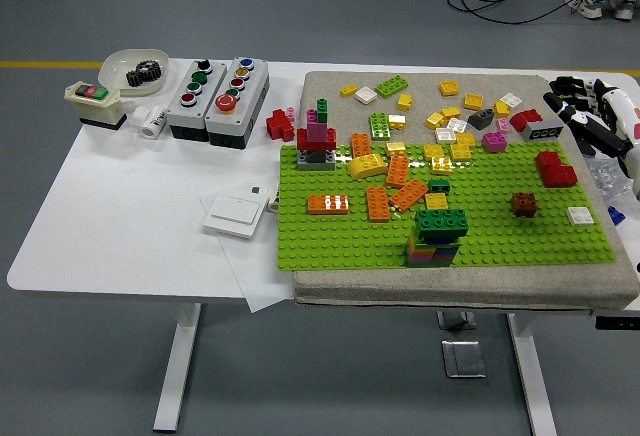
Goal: Pick up the brick,pile it on top of brick,press brick,pick up the brick,pile it on top of brick,press brick
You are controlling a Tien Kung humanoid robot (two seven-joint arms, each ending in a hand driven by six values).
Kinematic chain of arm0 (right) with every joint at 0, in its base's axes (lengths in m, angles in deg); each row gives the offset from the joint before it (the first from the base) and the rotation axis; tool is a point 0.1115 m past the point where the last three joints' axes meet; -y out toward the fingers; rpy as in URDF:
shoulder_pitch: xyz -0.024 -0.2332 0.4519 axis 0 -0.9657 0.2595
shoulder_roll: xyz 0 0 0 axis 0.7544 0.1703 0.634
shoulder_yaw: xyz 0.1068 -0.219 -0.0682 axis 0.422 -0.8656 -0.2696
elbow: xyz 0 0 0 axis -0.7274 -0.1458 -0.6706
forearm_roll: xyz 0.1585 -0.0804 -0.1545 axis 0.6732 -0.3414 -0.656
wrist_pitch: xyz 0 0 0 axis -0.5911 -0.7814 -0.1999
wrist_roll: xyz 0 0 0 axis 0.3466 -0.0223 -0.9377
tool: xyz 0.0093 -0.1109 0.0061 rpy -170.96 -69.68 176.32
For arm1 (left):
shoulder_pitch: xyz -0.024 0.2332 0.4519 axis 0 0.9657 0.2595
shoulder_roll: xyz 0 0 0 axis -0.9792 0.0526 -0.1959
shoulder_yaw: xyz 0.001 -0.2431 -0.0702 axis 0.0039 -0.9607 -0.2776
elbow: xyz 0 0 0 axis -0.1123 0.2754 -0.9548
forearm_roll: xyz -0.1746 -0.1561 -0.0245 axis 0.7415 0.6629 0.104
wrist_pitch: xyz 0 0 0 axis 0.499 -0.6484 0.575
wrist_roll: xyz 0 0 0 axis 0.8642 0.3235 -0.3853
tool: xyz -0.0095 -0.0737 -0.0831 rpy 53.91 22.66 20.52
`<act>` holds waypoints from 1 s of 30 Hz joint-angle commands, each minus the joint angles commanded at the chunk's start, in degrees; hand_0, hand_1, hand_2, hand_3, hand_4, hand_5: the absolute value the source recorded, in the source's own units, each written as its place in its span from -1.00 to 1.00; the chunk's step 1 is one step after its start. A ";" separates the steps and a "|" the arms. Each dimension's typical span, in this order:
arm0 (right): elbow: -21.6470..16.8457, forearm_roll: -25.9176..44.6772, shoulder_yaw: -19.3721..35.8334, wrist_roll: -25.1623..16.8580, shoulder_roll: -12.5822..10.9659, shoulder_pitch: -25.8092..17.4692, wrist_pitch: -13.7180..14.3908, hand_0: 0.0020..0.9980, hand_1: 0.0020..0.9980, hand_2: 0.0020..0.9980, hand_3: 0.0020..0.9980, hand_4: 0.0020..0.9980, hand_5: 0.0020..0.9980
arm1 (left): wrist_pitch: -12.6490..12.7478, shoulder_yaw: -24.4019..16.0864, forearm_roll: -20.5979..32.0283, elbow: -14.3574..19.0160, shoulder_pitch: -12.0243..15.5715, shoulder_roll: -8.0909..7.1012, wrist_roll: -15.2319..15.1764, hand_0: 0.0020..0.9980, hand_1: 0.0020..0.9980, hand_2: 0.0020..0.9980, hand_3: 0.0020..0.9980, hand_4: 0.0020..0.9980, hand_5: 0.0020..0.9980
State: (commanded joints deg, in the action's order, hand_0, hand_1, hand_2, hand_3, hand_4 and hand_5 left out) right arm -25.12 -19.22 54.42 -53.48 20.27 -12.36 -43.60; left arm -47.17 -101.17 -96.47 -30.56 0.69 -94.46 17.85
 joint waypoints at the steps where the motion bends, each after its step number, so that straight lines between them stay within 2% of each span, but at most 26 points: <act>1: 0.22 0.17 0.02 0.24 0.18 -0.03 -0.13 0.70 0.56 0.62 0.61 0.99 0.77 | -0.07 -0.09 -0.18 0.00 0.12 0.01 0.02 0.34 0.44 0.47 0.17 0.34 0.32; 19: 1.64 0.34 -0.31 1.86 0.78 -0.31 -0.28 0.65 0.56 0.61 0.59 0.99 0.82 | -0.65 -0.65 -1.87 0.16 0.23 -0.38 0.10 0.34 0.43 0.47 0.18 0.34 0.31; 30: 1.06 0.67 -1.80 3.03 0.62 0.47 -0.13 0.63 0.55 0.60 0.58 0.99 0.82 | -0.56 -0.90 -1.95 0.04 -0.01 -0.43 0.10 0.33 0.43 0.47 0.18 0.35 0.32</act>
State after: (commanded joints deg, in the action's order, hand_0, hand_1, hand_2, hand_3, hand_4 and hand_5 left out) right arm -24.06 -18.55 52.62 -50.44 20.89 -11.89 -43.73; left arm -47.73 -102.06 -98.42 -30.52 0.68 -94.89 17.95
